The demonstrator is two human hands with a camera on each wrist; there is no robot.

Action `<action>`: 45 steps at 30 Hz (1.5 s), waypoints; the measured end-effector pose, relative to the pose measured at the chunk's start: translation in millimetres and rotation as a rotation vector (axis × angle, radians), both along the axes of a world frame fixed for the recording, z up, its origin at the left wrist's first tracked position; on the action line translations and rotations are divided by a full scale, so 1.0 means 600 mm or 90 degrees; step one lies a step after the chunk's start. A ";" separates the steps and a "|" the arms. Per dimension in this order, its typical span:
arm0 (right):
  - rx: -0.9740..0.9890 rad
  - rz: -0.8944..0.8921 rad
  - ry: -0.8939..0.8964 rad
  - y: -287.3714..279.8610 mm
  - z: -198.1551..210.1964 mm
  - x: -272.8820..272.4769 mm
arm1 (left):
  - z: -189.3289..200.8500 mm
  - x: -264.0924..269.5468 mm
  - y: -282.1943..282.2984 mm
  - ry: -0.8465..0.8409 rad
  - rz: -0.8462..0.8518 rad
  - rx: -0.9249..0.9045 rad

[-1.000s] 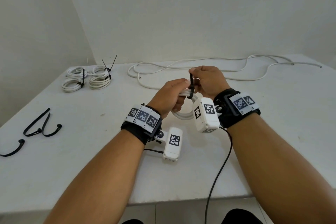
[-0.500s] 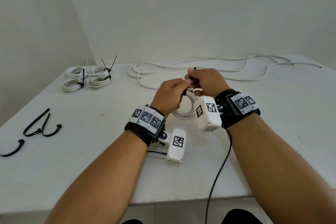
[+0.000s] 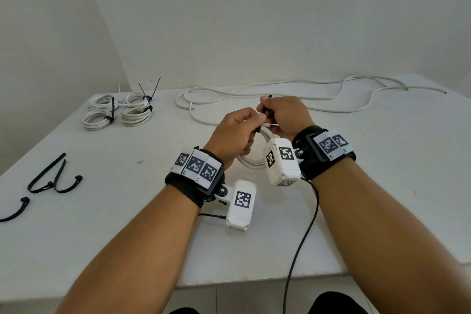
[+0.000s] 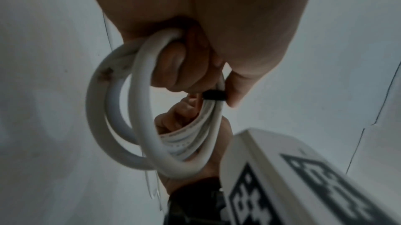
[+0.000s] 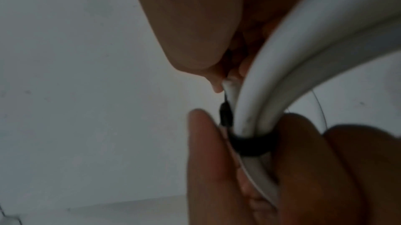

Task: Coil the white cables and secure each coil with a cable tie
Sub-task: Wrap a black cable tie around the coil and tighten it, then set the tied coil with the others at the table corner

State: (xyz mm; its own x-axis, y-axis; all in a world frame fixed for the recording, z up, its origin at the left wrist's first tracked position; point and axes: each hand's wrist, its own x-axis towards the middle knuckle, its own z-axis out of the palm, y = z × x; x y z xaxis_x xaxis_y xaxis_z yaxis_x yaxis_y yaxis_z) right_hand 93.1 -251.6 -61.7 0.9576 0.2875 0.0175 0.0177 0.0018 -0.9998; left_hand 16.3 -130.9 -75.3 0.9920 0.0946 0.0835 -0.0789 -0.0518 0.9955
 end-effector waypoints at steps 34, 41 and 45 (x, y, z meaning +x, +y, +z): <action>-0.909 0.133 -0.108 0.066 -0.074 -0.034 | 0.055 -0.118 0.469 0.301 0.363 0.581; -0.925 0.139 -0.101 0.067 -0.072 -0.029 | 0.055 -0.098 0.499 0.391 0.390 0.813; -0.932 0.142 -0.099 0.070 -0.072 -0.026 | 0.045 -0.085 0.501 0.474 0.333 0.894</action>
